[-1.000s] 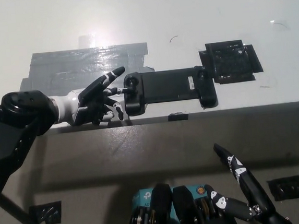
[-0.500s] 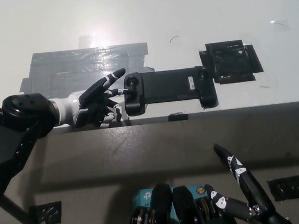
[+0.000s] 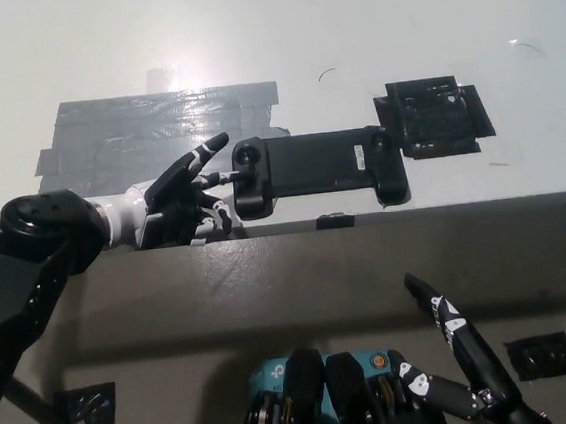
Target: A controller is being placed at the center of the desk near the left hand and the robot uses its left hand's index finger to press a button at the left area of the controller
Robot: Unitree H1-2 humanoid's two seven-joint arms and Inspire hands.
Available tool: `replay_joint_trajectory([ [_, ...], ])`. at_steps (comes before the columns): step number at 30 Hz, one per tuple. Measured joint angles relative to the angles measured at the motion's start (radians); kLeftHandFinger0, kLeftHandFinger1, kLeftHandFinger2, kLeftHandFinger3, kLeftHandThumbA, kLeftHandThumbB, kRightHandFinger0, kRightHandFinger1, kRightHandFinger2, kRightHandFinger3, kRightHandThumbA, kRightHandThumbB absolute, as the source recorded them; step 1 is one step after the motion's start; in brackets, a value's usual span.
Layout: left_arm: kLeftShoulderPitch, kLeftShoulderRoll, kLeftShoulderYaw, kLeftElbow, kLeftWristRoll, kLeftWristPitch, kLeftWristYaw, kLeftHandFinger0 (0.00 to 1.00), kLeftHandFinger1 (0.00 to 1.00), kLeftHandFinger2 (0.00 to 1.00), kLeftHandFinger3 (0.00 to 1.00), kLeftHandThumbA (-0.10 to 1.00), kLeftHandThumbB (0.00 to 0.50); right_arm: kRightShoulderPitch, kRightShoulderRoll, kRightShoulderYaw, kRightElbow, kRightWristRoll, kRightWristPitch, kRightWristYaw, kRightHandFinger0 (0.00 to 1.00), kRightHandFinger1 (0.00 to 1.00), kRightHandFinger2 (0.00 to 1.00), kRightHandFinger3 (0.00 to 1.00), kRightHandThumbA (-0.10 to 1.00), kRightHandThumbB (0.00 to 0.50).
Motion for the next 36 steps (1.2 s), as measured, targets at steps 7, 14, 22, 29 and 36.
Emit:
replay_joint_trajectory([
  [7, 0.015, -0.003, 0.01, 0.001, -0.008, -0.01, 0.0, 0.0, 0.0, 0.24, 1.0, 1.0, 0.442, 0.001, 0.0, 0.0, 0.0, 0.0, 0.0, 0.0, 1.0, 1.0, 1.0, 1.0, 0.58, 0.224],
  [14, 0.017, -0.008, 0.012, 0.014, -0.018, -0.02, 0.0, 0.0, 0.0, 0.17, 1.0, 1.0, 0.448, 0.001, 0.0, 0.0, 0.0, 0.0, 0.0, 0.002, 1.0, 1.0, 1.0, 1.0, 0.58, 0.225],
  [22, 0.025, 0.005, -0.001, -0.073, -0.028, -0.004, -0.002, 0.0, 0.0, 0.22, 1.0, 1.0, 0.431, -0.004, 0.0, -0.002, 0.0, 0.002, 0.0, 0.002, 1.0, 1.0, 1.0, 1.0, 0.59, 0.231],
  [29, 0.007, 0.046, -0.033, -0.204, -0.146, 0.013, 0.02, 0.0, 0.0, 0.2, 1.0, 1.0, 0.422, -0.034, 0.0, -0.006, 0.004, 0.001, 0.0, 0.001, 1.0, 1.0, 1.0, 1.0, 0.61, 0.249],
  [36, -0.019, 0.093, -0.057, -0.309, -0.279, 0.015, 0.069, 0.0, 0.0, 0.32, 1.0, 1.0, 0.409, -0.052, 0.0, -0.006, 0.012, 0.001, 0.001, 0.0, 1.0, 1.0, 1.0, 1.0, 0.6, 0.254],
])
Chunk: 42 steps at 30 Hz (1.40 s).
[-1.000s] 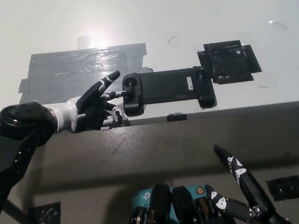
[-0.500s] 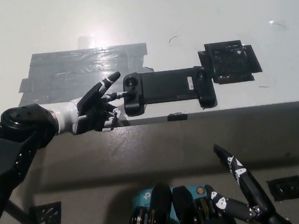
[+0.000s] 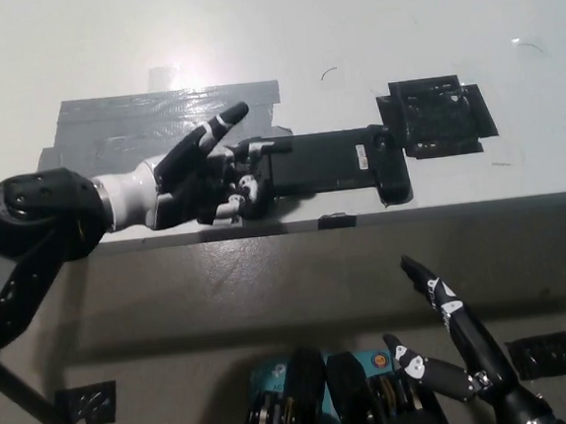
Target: A controller is being placed at the center of the desk near the left hand and the robot uses its left hand's index finger to press a button at the left area of the controller
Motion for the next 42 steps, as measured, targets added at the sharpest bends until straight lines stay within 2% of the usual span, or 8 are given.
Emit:
replay_joint_trajectory([
  [5, 0.012, 0.05, 0.034, -0.127, -0.077, 0.003, 0.042, 0.08, 0.14, 0.45, 1.0, 1.0, 0.37, -0.02, 0.001, -0.003, -0.001, 0.0, 0.003, 0.0, 1.0, 1.0, 1.0, 1.0, 0.6, 0.253],
  [7, 0.044, 0.056, 0.094, -0.214, -0.077, 0.003, 0.064, 0.49, 0.39, 0.55, 1.0, 1.0, 0.366, -0.029, 0.0, -0.006, -0.001, 0.0, 0.005, 0.0, 1.0, 1.0, 1.0, 1.0, 0.6, 0.248],
  [8, 0.072, 0.055, 0.128, -0.263, -0.074, 0.003, 0.078, 0.54, 0.37, 0.5, 1.0, 1.0, 0.366, -0.033, 0.0, -0.006, -0.001, 0.0, 0.006, 0.0, 1.0, 1.0, 1.0, 1.0, 0.6, 0.248],
  [10, 0.134, 0.044, 0.178, -0.342, -0.058, 0.002, 0.104, 1.0, 0.92, 0.95, 1.0, 1.0, 0.378, -0.038, 0.001, -0.006, -0.001, 0.0, 0.006, 0.0, 1.0, 1.0, 1.0, 1.0, 0.61, 0.246],
  [23, 0.744, -0.235, 0.33, -0.537, 0.185, -0.169, 0.259, 1.0, 1.0, 1.0, 1.0, 1.0, 0.343, -0.035, 0.001, -0.006, 0.002, 0.0, 0.01, 0.0, 1.0, 1.0, 1.0, 1.0, 0.59, 0.249],
  [28, 0.835, -0.279, 0.345, -0.477, 0.265, -0.248, 0.29, 1.0, 1.0, 1.0, 1.0, 1.0, 0.32, -0.014, 0.001, -0.006, 0.006, 0.0, 0.01, 0.0, 1.0, 1.0, 1.0, 1.0, 0.58, 0.244],
  [34, 0.874, -0.301, 0.352, -0.356, 0.354, -0.34, 0.325, 1.0, 1.0, 1.0, 1.0, 1.0, 0.386, 0.012, 0.001, -0.006, 0.008, 0.0, 0.01, 0.0, 1.0, 1.0, 1.0, 1.0, 0.59, 0.242],
  [42, 0.882, -0.313, 0.36, -0.246, 0.467, -0.466, 0.365, 1.0, 1.0, 1.0, 1.0, 1.0, 0.327, 0.037, 0.002, -0.006, 0.008, 0.0, 0.01, 0.0, 1.0, 1.0, 1.0, 1.0, 0.59, 0.241],
])
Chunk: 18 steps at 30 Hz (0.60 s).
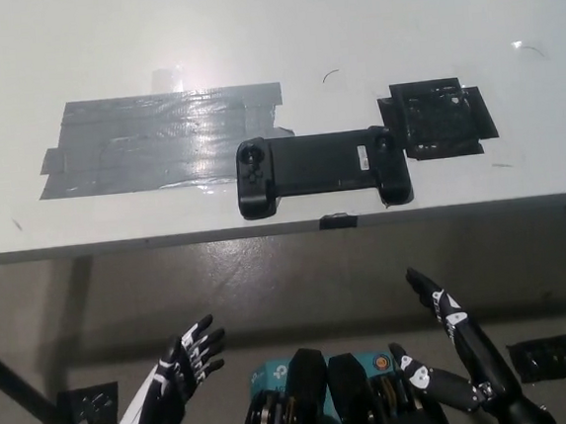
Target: A controller is being placed at the center of the desk near the left hand and the robot uses its left hand's index finger to press a button at the left area of the controller
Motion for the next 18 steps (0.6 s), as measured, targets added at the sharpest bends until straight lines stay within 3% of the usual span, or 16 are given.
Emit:
replay_joint_trajectory([
  [12, 0.009, -0.004, 0.026, 0.058, 0.147, -0.188, 0.039, 1.0, 1.0, 1.0, 1.0, 1.0, 0.304, 0.0, 0.011, -0.001, -0.002, 0.001, -0.001, 0.0, 1.0, 1.0, 1.0, 1.0, 0.6, 0.246],
  [18, 0.009, -0.013, 0.035, 0.058, 0.183, -0.23, 0.046, 1.0, 1.0, 1.0, 1.0, 1.0, 0.297, -0.001, 0.017, -0.003, -0.003, 0.001, -0.001, 0.0, 1.0, 1.0, 1.0, 1.0, 0.58, 0.241],
])
